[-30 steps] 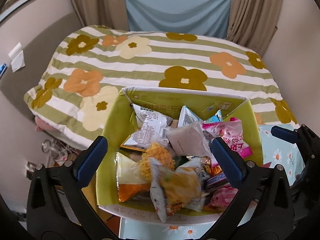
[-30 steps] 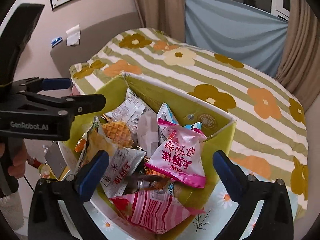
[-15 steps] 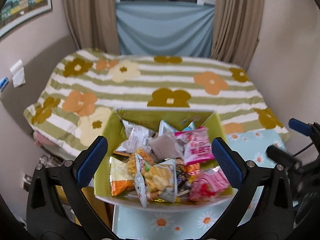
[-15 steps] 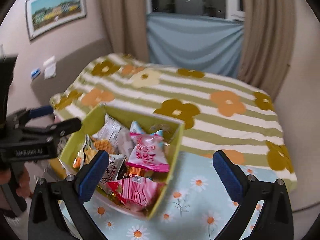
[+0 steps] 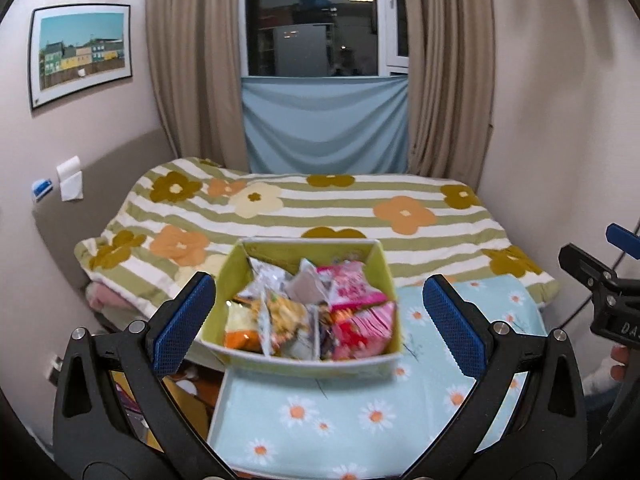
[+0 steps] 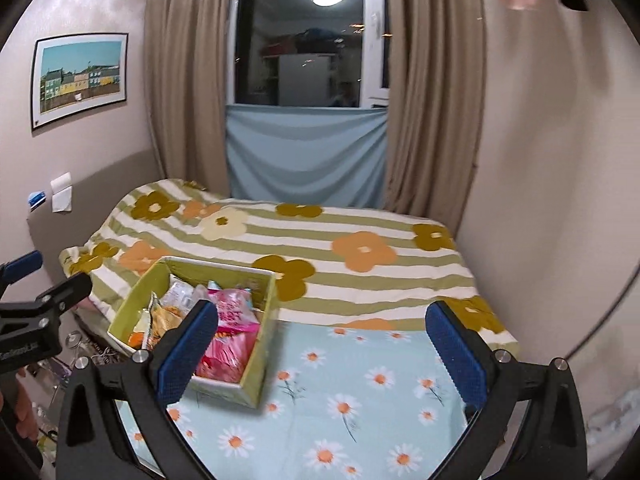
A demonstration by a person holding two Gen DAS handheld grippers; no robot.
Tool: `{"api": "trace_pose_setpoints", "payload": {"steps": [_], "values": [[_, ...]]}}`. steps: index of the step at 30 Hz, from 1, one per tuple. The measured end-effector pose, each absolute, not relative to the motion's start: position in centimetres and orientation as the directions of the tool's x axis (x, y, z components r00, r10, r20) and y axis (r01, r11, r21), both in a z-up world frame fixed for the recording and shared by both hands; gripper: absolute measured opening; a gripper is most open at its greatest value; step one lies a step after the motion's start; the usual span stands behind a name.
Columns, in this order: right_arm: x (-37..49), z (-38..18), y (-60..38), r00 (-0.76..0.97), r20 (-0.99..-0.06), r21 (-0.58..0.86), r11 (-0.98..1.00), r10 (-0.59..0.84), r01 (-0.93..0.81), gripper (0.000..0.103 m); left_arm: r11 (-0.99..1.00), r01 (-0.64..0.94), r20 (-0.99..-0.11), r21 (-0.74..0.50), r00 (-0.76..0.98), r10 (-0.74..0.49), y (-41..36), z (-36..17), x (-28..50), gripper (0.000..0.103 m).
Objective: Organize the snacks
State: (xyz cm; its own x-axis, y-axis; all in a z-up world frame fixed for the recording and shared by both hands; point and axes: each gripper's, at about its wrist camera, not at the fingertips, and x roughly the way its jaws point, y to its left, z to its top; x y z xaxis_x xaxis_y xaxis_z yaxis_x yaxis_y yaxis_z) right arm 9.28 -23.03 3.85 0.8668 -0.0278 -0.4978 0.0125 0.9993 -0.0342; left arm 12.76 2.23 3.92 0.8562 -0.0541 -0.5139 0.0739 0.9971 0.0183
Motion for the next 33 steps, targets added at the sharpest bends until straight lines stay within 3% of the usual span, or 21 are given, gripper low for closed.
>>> {"api": "trace_pose_setpoints", "payload": {"steps": [13,33], "values": [[3.9,2.3,-25.3,0.865,-0.490,-0.003,0.993,-0.107,0.121,0.103,0.996,0.075,-0.477,0.049,0.878,-0.042,0.9,3.2,6.8,0.103],[3.4,2.0,-25.7,0.865,-0.485,0.004,0.989,-0.126,0.146,0.103,0.993,0.093,-0.465,0.079,0.884,-0.046,-1.0,3.2,6.9,0.103]]}}
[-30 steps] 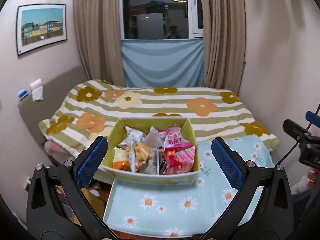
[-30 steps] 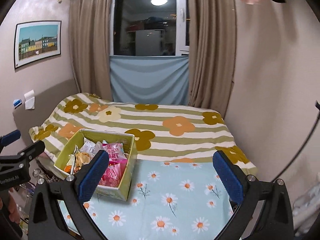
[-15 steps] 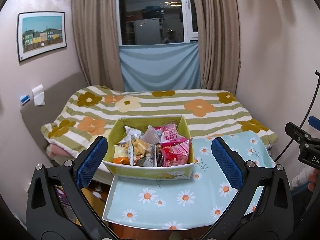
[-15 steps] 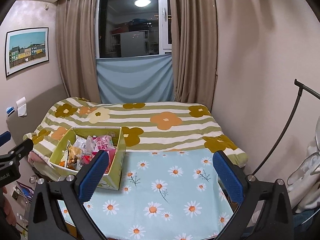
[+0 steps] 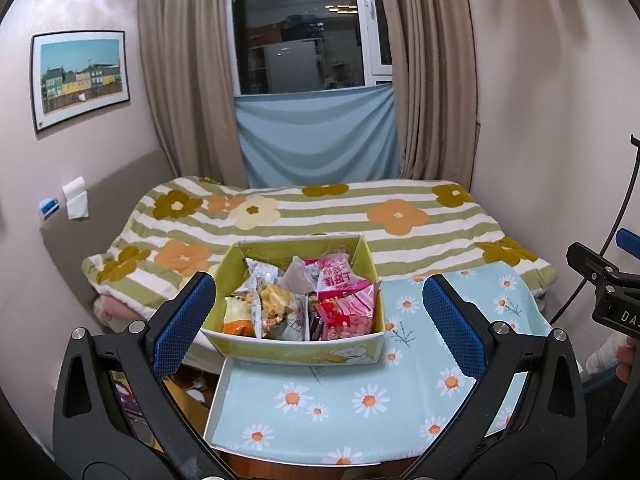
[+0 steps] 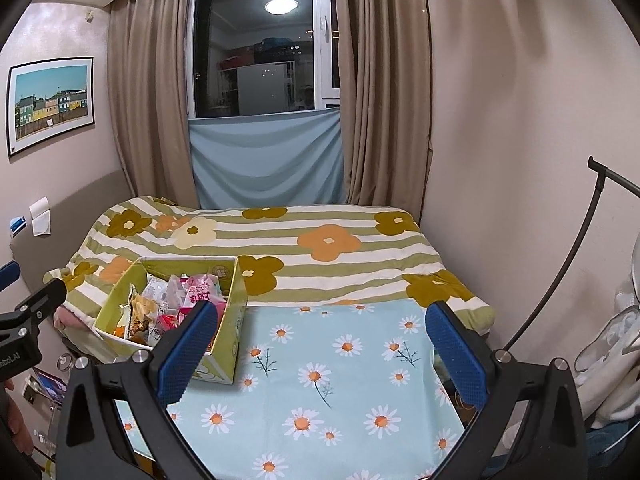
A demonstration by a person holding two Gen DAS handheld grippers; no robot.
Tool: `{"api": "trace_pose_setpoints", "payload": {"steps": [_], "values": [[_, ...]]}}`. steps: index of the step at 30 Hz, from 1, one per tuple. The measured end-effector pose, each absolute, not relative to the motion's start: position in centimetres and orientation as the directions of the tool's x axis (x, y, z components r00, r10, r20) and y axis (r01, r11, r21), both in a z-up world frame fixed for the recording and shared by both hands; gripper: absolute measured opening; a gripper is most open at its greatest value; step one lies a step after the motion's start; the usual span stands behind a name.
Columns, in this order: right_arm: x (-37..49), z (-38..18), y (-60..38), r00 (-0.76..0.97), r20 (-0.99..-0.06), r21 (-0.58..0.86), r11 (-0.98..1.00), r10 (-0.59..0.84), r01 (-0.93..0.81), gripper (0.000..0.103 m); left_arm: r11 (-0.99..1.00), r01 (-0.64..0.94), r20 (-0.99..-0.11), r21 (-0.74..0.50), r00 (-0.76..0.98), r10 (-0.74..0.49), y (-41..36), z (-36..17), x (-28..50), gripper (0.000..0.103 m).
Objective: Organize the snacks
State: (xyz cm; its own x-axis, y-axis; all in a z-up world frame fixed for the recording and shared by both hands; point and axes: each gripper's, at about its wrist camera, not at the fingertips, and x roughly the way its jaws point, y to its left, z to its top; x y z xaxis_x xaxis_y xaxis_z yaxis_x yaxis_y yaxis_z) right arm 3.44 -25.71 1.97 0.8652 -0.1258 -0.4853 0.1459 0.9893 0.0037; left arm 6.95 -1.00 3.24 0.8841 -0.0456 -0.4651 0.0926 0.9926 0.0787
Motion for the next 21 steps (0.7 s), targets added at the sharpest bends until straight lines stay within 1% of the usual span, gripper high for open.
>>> {"api": "trace_pose_setpoints", "payload": {"steps": [6,21], "values": [[3.46,2.25,-25.83,0.863,-0.487,0.001,0.988,-0.136,0.156,0.103,0.993,0.099,-0.470,0.059,0.881,-0.060,-0.97,3.32,7.35,0.103],[3.60,2.26,-25.85,0.861,-0.489,-0.003,0.987,-0.142,0.161,0.103,0.994,0.094,-0.469,0.061,0.882,-0.054,-0.90,3.31,7.40,0.103]]}}
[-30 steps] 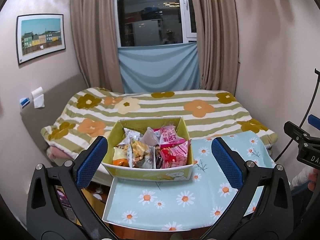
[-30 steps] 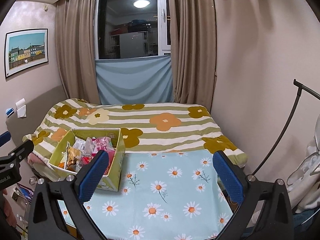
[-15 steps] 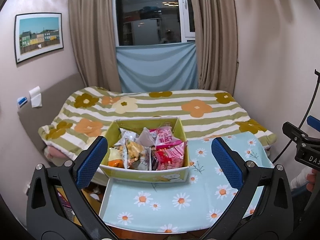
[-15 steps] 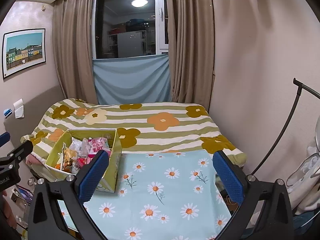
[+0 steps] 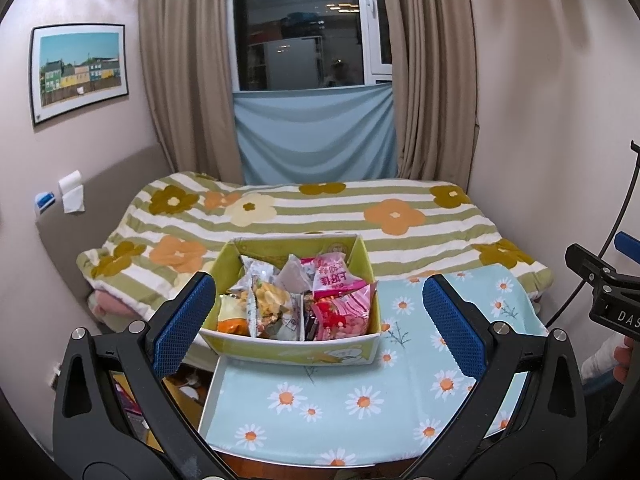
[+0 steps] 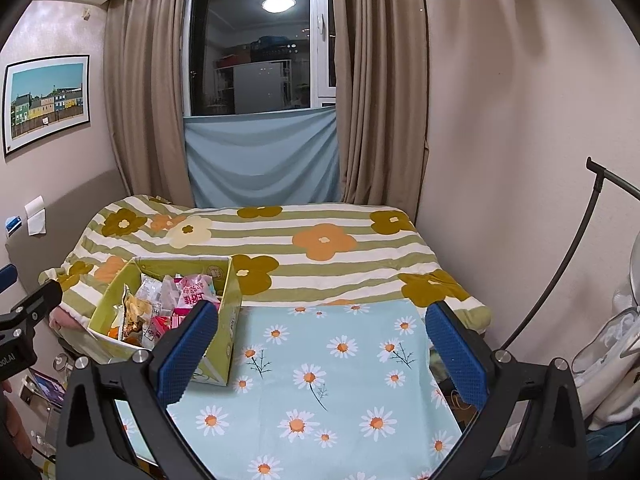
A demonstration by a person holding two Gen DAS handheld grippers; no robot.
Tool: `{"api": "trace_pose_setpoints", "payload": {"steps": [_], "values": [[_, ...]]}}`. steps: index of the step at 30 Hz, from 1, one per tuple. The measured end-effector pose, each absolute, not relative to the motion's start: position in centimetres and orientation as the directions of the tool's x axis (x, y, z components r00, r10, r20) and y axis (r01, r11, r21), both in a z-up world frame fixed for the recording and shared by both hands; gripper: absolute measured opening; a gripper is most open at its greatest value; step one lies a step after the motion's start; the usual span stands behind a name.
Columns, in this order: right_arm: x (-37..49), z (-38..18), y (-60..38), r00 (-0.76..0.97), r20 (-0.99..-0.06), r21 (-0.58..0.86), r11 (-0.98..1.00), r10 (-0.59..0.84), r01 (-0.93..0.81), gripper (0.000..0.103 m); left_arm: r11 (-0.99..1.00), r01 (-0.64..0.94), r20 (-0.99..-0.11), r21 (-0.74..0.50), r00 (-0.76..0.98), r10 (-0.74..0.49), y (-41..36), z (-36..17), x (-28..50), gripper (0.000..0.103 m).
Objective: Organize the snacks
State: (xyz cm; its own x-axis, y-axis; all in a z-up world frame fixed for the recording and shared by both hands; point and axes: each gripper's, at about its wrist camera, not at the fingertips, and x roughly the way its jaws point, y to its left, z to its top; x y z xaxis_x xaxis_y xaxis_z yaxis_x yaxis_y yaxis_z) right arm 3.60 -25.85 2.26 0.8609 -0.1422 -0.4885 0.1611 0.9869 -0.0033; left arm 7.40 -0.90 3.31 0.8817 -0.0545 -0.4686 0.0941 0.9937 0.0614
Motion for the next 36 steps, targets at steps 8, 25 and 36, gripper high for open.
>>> {"api": "trace_pose_setpoints", "payload": {"steps": [8,25,36], "values": [[3.8,2.2,-25.7,0.860,-0.491,-0.002,0.987,-0.138,0.158,0.103,0.994,0.095,-0.468,0.061,0.882,-0.055,-0.8,3.3,7.4,0.103],[4.1,2.2,-25.3,0.859,-0.494,-0.007,0.989,-0.134,0.150,0.103,0.996,0.044,-0.468,0.080,0.884,-0.001,-0.6,3.0,7.5,0.103],[5.8,1.3,-25.0,0.847,-0.515,-0.017,0.990,-0.128,0.139,0.103,0.998,0.018,-0.495,0.054,0.869,0.011,0.3,2.0,9.1,0.103]]}}
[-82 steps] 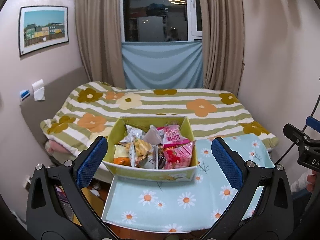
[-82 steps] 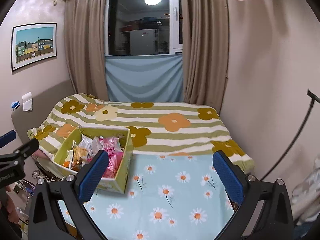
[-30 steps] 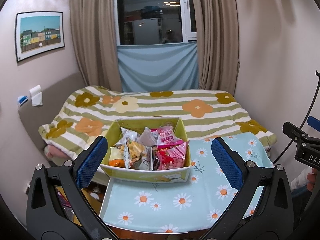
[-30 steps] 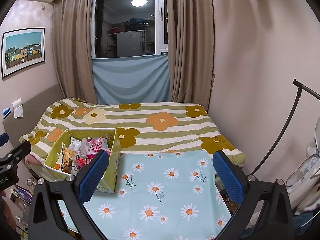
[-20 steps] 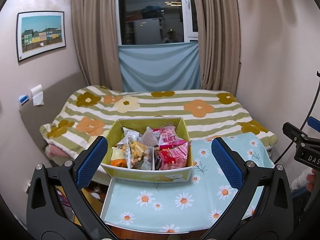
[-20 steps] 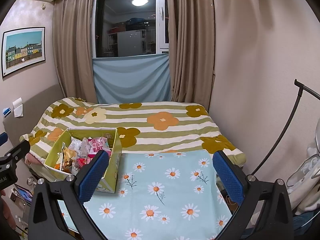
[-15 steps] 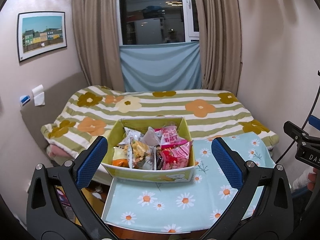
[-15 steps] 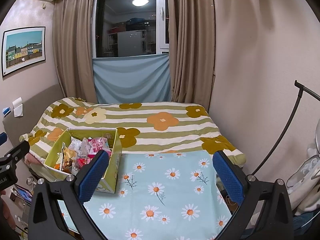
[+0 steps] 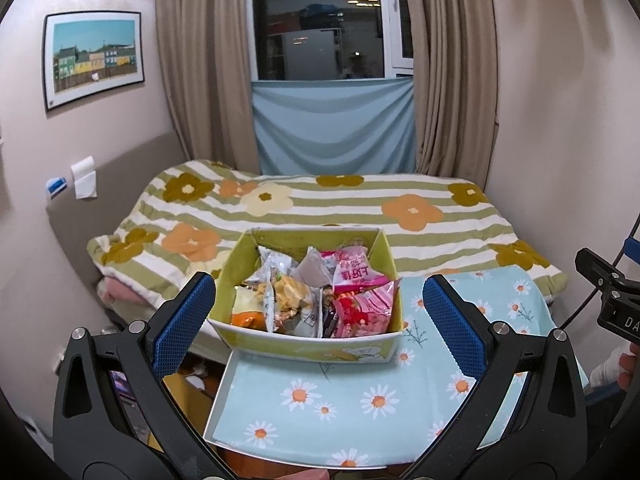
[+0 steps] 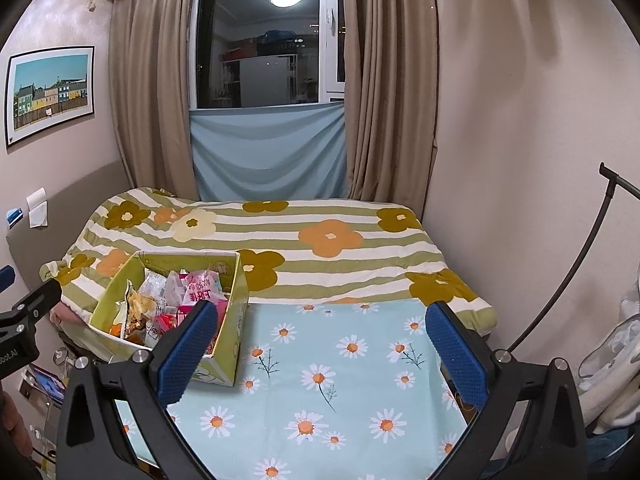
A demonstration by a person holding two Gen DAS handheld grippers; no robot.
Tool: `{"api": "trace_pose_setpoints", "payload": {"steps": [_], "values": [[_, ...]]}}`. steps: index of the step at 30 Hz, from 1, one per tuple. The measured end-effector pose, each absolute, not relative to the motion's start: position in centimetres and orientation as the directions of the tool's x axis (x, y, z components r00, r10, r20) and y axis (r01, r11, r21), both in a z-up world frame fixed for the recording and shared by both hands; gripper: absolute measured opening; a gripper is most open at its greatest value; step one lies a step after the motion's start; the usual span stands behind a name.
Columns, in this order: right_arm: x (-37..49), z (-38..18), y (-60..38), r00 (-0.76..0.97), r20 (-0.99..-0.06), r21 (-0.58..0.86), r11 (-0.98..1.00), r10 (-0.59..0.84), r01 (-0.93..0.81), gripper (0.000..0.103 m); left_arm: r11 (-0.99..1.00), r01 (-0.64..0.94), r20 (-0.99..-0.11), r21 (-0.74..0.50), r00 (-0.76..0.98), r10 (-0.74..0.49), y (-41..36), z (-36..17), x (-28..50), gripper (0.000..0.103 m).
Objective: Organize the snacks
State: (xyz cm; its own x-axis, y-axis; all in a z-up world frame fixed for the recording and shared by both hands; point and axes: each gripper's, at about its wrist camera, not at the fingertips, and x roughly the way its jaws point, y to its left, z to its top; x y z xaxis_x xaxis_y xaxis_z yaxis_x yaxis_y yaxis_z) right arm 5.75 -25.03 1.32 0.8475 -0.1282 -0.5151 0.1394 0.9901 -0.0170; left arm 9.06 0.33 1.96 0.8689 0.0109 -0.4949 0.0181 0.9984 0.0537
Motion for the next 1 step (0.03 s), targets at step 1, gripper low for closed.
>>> {"api": "trace_pose_setpoints", "payload": {"steps": [1], "values": [[6.00,1.14,-24.95,0.844,-0.520,-0.019,0.990,-0.130,0.140,0.103,0.998,0.015,-0.497,0.055,0.868,0.014,0.40,1.83,9.28,0.103]]}}
